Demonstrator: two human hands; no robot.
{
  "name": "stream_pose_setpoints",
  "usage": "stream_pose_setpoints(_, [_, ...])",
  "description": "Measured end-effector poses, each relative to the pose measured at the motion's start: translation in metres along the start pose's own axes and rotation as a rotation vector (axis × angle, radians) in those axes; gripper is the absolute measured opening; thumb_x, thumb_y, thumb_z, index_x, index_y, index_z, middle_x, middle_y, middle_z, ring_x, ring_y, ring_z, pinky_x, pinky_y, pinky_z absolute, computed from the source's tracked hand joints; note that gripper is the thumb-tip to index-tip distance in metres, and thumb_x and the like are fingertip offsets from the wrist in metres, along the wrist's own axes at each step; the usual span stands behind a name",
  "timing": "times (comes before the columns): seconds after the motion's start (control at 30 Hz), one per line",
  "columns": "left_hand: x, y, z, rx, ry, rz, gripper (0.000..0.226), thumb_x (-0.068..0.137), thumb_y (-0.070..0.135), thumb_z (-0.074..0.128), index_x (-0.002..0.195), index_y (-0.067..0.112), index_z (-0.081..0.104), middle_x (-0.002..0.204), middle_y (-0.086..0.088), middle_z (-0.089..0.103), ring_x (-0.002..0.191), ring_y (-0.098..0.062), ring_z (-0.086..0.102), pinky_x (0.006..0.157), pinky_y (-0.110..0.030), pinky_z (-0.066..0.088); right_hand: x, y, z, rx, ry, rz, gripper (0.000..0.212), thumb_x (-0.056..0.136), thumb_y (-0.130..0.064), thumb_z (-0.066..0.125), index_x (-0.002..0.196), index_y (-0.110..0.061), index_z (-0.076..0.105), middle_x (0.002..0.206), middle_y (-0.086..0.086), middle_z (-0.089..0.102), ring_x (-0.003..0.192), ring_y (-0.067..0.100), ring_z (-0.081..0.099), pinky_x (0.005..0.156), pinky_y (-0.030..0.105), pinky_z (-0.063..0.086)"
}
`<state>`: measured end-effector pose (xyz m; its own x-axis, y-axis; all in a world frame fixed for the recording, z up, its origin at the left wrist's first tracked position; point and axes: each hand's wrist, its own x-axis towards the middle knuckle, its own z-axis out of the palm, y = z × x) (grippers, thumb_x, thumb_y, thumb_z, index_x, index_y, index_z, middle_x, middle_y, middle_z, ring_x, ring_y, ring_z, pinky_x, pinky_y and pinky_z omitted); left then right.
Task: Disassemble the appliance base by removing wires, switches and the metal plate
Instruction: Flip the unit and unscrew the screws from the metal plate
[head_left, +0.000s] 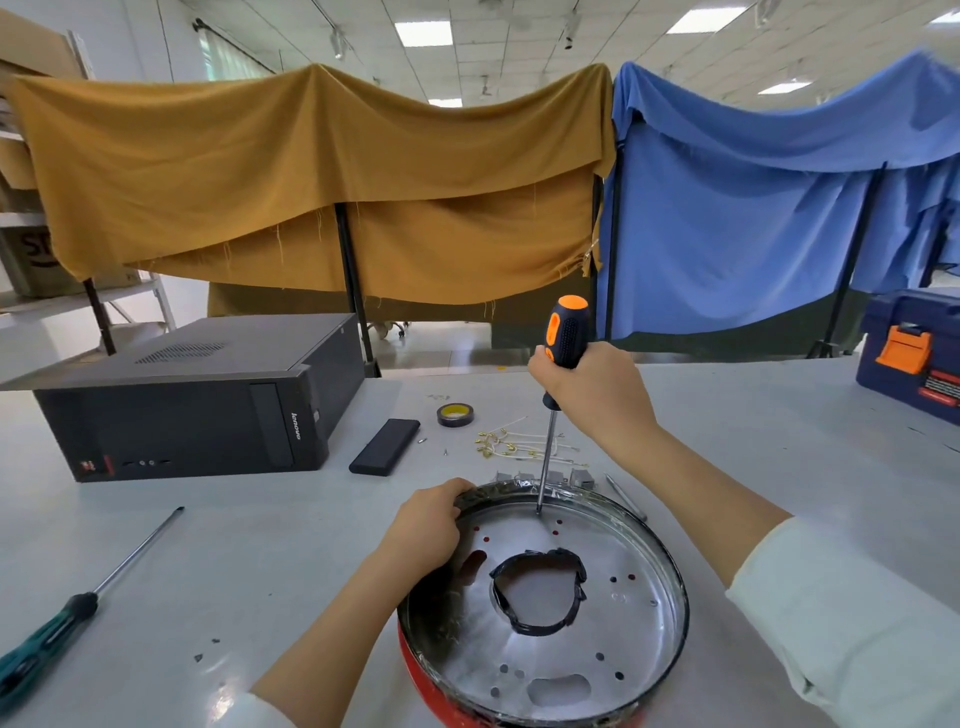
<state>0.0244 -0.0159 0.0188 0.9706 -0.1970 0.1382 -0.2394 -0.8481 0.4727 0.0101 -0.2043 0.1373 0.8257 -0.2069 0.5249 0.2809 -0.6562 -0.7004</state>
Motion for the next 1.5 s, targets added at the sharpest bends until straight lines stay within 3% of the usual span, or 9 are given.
stream_pose_setpoints(0.2, [-0.002,0.002,0.0,0.005,-0.001,-0.006,0.043,0.092,0.006,0.04,0.127,0.027,0.05,0.122,-0.005,0.06,0.11,-0.023,0.055,0.081,-0.023,0.039,0.004,-0.019,0.021,-0.15,0.003,0.102,0.028,0.078,-0.045,0.052,0.064,-0.021,0.056,0.061,-0.001,0.061,0.056,0.019,0.056,0.05,0.023,0.04])
stream_pose_setpoints(0.5, [-0.006,0.003,-0.001,0.007,0.0,0.014,0.044,0.092,0.006,0.039,0.129,0.026,0.049,0.122,-0.005,0.061,0.11,-0.024,0.055,0.085,-0.028,0.043,0.022,-0.027,0.032,-0.282,-0.032,0.181,0.02,0.081,-0.04,0.05,0.085,-0.021,0.055,0.067,-0.001,0.055,0.058,0.015,0.049,0.05,0.023,0.032])
stream_pose_setpoints(0.77, [-0.002,-0.002,0.005,0.034,0.027,0.021,0.048,0.091,0.006,0.038,0.132,0.029,0.046,0.124,-0.004,0.06,0.112,-0.024,0.055,0.086,-0.027,0.043,0.024,-0.018,0.038,-0.329,0.046,0.154,0.022,0.085,-0.043,0.048,0.078,-0.023,0.051,0.062,-0.003,0.052,0.055,0.015,0.048,0.049,0.023,0.031])
stream_pose_setpoints(0.9, [-0.001,-0.003,0.006,0.041,0.034,0.028,0.049,0.091,0.008,0.039,0.134,0.03,0.044,0.125,-0.003,0.06,0.112,-0.023,0.055,0.086,-0.026,0.043,0.034,-0.012,0.03,-0.157,-0.085,0.149,0.02,0.077,-0.04,0.053,0.066,-0.023,0.047,0.061,-0.004,0.058,0.055,0.014,0.052,0.05,0.023,0.036])
stream_pose_setpoints(1.0, [-0.001,-0.003,0.006,0.04,0.025,0.027,0.051,0.09,0.006,0.038,0.134,0.031,0.043,0.123,-0.003,0.06,0.111,-0.022,0.056,0.085,-0.026,0.044,0.044,-0.005,0.014,0.039,-0.398,0.11,0.025,0.072,-0.032,0.056,0.059,-0.02,0.039,0.046,-0.008,0.045,0.042,0.009,0.036,0.045,0.022,0.029])
stream_pose_setpoints(1.07, [-0.001,-0.003,0.005,0.035,0.02,0.026,0.052,0.088,0.005,0.037,0.133,0.032,0.045,0.122,-0.003,0.061,0.11,-0.022,0.056,0.084,-0.026,0.044,0.05,-0.001,0.007,0.109,-0.515,0.115,0.024,0.073,-0.029,0.057,0.062,-0.019,0.038,0.055,-0.001,0.039,0.046,0.012,0.027,0.044,0.024,0.025])
stream_pose_setpoints(1.27, [-0.005,0.0,0.004,0.025,0.017,0.038,0.052,0.087,0.004,0.037,0.13,0.032,0.046,0.119,-0.001,0.062,0.11,-0.019,0.057,0.085,-0.026,0.046,0.043,0.009,0.002,-0.189,-0.259,0.031,0.033,0.074,-0.054,0.052,0.059,-0.026,0.045,0.057,-0.008,0.052,0.055,0.014,0.051,0.054,0.025,0.04])
stream_pose_setpoints(1.4, [-0.005,0.001,0.004,0.024,0.008,0.048,0.051,0.089,0.006,0.038,0.132,0.032,0.044,0.12,-0.002,0.061,0.11,-0.02,0.057,0.086,-0.029,0.047,0.034,0.002,0.015,0.538,-0.057,0.132,0.017,0.082,-0.024,0.07,0.086,-0.02,0.054,0.07,0.0,0.062,0.051,0.01,0.059,0.052,0.019,0.047])
stream_pose_setpoints(1.5, [-0.005,0.001,0.004,0.05,0.01,0.058,0.05,0.09,0.008,0.039,0.133,0.032,0.043,0.12,-0.001,0.061,0.11,-0.021,0.056,0.087,-0.03,0.046,0.028,-0.004,0.025,0.642,-0.011,0.159,0.019,0.084,-0.014,0.066,0.077,-0.014,0.049,0.056,0.002,0.047,0.04,0.012,0.042,0.048,0.028,0.042])
